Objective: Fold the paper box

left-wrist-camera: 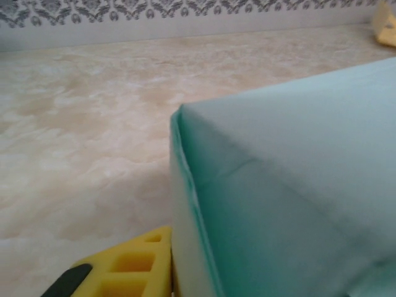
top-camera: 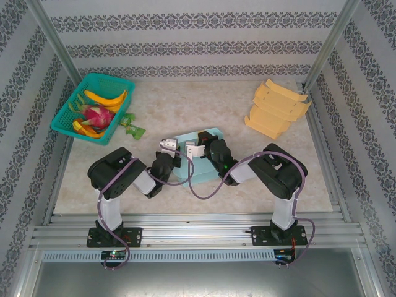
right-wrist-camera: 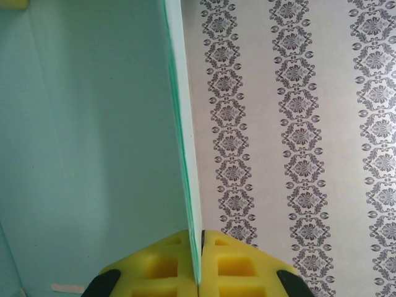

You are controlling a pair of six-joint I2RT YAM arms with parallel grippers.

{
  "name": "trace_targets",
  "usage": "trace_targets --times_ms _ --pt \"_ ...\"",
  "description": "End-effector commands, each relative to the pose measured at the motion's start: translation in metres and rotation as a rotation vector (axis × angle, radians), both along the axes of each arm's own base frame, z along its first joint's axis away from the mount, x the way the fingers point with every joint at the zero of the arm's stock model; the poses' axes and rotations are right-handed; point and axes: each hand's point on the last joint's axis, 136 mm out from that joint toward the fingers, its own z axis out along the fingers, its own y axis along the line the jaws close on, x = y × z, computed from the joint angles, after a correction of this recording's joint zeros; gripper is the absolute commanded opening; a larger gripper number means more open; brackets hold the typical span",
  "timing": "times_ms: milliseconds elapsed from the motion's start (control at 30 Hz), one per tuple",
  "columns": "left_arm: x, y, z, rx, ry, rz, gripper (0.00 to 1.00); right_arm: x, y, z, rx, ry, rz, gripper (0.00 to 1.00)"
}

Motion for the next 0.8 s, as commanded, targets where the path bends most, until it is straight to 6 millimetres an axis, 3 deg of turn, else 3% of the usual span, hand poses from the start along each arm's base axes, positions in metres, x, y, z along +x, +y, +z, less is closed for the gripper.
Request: trace_targets --times_ms 0,67,300,433,533,600,667,767 --pt "0.01 0.028 0.01 0.017 -0.037 0.219 0.1 -0.012 0.004 -0.034 0.009 0.117 0.034 0.0" --pt "0.009 0.046 0.008 0.017 -0.03 0.335 0.0 -0.011 0.003 -0.034 0.012 0.119 0.028 0.0" --pt "0.01 0.07 0.003 0.071 0.024 0.517 0.0 -0.009 0.001 -0.032 0.028 0.122 0.007 0.0" --pt "0.016 0.07 -0.003 0.053 0.069 0.509 0.0 -0.008 0.0 -0.031 0.04 0.126 -0.003 0.0" --pt "0.021 0.055 -0.002 0.019 0.078 0.415 0.0 -0.009 0.001 -0.032 0.047 0.132 -0.003 0.0" --pt "0.024 0.042 -0.001 0.009 0.083 0.332 0.07 -0.008 0.001 -0.032 0.052 0.138 -0.009 0.0" --pt "0.022 0.036 0.001 -0.012 0.079 0.286 0.22 -0.005 0.0 -0.03 0.058 0.141 -0.025 0.0" --pt "0.015 0.037 0.009 -0.041 0.061 0.262 0.3 -0.003 -0.001 -0.029 0.064 0.137 -0.041 0.0"
